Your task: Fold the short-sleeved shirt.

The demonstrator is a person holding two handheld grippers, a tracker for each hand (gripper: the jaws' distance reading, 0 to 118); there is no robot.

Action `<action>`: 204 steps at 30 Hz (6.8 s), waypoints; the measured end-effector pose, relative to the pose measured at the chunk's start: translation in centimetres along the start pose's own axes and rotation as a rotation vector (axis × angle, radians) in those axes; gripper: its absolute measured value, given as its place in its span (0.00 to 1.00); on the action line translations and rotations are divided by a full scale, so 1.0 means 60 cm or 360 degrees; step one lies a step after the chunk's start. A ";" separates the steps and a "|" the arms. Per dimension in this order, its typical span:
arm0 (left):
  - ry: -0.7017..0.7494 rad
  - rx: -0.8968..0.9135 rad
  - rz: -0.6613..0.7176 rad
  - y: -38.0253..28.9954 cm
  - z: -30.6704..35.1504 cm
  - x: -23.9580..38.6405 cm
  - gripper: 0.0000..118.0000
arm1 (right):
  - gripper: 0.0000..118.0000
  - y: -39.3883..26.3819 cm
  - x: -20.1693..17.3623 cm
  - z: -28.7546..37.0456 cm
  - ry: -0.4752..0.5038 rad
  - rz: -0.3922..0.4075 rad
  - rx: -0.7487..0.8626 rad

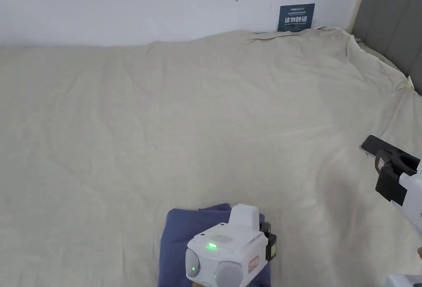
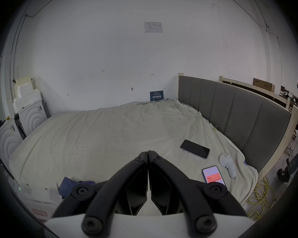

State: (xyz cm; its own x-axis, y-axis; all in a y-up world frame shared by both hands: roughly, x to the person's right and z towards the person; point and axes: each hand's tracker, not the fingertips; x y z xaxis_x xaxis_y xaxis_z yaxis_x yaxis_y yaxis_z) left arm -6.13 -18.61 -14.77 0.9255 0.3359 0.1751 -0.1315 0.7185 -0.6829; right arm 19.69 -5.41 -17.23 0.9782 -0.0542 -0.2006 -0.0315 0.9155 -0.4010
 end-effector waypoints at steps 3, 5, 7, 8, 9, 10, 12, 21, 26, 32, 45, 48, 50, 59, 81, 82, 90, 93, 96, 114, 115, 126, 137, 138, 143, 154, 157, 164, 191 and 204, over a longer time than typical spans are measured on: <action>0.0006 0.0164 0.0007 0.045 0.044 -0.015 0.00 | 0.00 0.005 -0.010 0.005 0.0011 0.0004 0.0031; 0.0049 0.0292 0.0013 0.075 0.079 -0.027 0.00 | 0.00 0.010 -0.018 0.008 0.0022 0.0010 0.0055; 0.0112 0.0412 -0.0005 0.098 0.112 -0.041 0.00 | 0.00 0.014 -0.029 0.009 0.0033 0.0023 0.0083; 0.0152 0.0464 -0.0027 0.109 0.129 -0.049 0.00 | 0.00 0.016 -0.035 0.010 0.0034 0.0030 0.0098; 0.0199 0.0515 -0.0050 0.117 0.144 -0.055 0.00 | 0.00 0.019 -0.040 0.010 0.0038 0.0039 0.0111; 0.0246 0.0569 -0.0068 0.124 0.160 -0.063 0.00 | 0.00 0.021 -0.046 0.011 0.0046 0.0045 0.0130; 0.0328 0.0663 -0.0106 0.133 0.188 -0.078 0.00 | 0.00 0.026 -0.058 0.012 0.0061 0.0054 0.0164; 0.0680 0.0829 -0.0178 0.140 0.276 -0.151 0.00 | 0.00 0.033 -0.114 0.014 0.0136 0.0098 0.0332; 0.0815 0.0867 -0.0206 0.117 0.305 -0.185 0.00 | 0.00 0.021 -0.151 0.011 0.0141 0.0153 0.0428; 0.0861 0.0860 -0.0124 0.097 0.325 -0.214 0.00 | 0.00 -0.009 -0.186 -0.005 0.0148 0.0172 0.0444; 0.0860 0.0827 -0.0054 0.073 0.334 -0.227 0.00 | 0.00 -0.179 -0.254 -0.103 0.0223 0.0158 0.0044; 0.0867 0.0817 -0.0044 0.069 0.333 -0.229 0.00 | 0.00 -0.214 -0.267 -0.122 0.0213 0.0224 -0.0053; 0.0867 0.0813 -0.0032 0.066 0.333 -0.231 0.00 | 0.00 -0.235 -0.270 -0.132 0.0243 0.0194 -0.0127; 0.0847 0.0757 0.0027 0.051 0.329 -0.244 0.00 | 0.00 -0.327 -0.282 -0.167 0.0211 0.0185 -0.0392; -0.0065 -0.0398 0.0730 0.029 0.117 -0.383 0.84 | 0.00 -0.353 -0.275 -0.180 0.0245 0.0193 -0.0437; -0.0083 -0.0432 0.0765 0.029 0.106 -0.390 0.84 | 0.00 -0.353 -0.275 -0.180 0.0246 0.0194 -0.0437; -0.0131 -0.0577 0.0786 0.011 0.039 -0.441 0.73 | 0.00 -0.351 -0.269 -0.180 0.0273 0.0183 -0.0447; -0.0191 -0.0603 0.0786 0.011 0.042 -0.416 0.58 | 0.00 -0.352 -0.269 -0.181 0.0277 0.0188 -0.0446; -0.0219 -0.0631 0.0775 0.007 0.024 -0.414 0.51 | 0.00 -0.351 -0.267 -0.181 0.0281 0.0175 -0.0450; -0.0170 -0.0525 0.0656 0.025 0.084 -0.358 0.13 | 0.00 -0.292 -0.257 -0.147 0.0351 0.0119 -0.0310; -0.0152 -0.0506 0.0642 0.032 0.091 -0.361 0.13 | 0.00 -0.272 -0.257 -0.139 0.0362 0.0127 -0.0251; 0.0205 -0.0456 0.0510 0.093 0.227 -0.480 0.13 | 0.00 -0.027 -0.257 -0.050 0.0429 0.0144 0.0438; 0.0746 -0.0545 0.0413 0.127 0.390 -0.664 0.13 | 0.00 0.047 -0.239 -0.032 0.0326 0.0192 0.0624; 0.0786 -0.0555 0.0422 0.128 0.401 -0.682 0.13 | 0.00 0.047 -0.238 -0.033 0.0313 0.0193 0.0624; 0.1036 -0.0628 0.0398 0.127 0.443 -0.773 0.13 | 0.00 0.043 -0.235 -0.050 0.0224 0.0225 0.0590; 0.1447 -0.0763 0.0519 0.097 0.478 -0.901 0.13 | 0.00 0.030 -0.232 -0.096 0.0145 0.0190 0.0486; 0.1528 -0.0760 0.0637 0.079 0.471 -0.913 0.15 | 0.00 0.024 -0.234 -0.105 0.0116 0.0184 0.0463; 0.1690 -0.0690 0.0714 0.059 0.473 -0.910 0.79 | 0.00 0.017 -0.230 -0.115 0.0129 0.0175 0.0424; 0.1518 0.0989 0.0087 0.202 0.574 -0.474 0.62 | 0.00 0.066 -0.206 -0.043 0.0276 0.0177 0.0621; 0.1236 0.1235 -0.0087 0.159 0.453 -0.317 0.03 | 0.00 0.060 -0.197 -0.028 0.0241 0.0141 0.0660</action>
State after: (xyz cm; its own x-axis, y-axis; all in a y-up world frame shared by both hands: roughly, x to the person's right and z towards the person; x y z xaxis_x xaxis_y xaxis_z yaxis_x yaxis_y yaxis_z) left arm -34.63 -1.58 -5.36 0.8725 0.0128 -0.4884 -0.0193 0.9998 -0.0083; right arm 7.66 -2.12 -17.79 0.9333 0.0019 -0.3591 0.0016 1.0000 0.0095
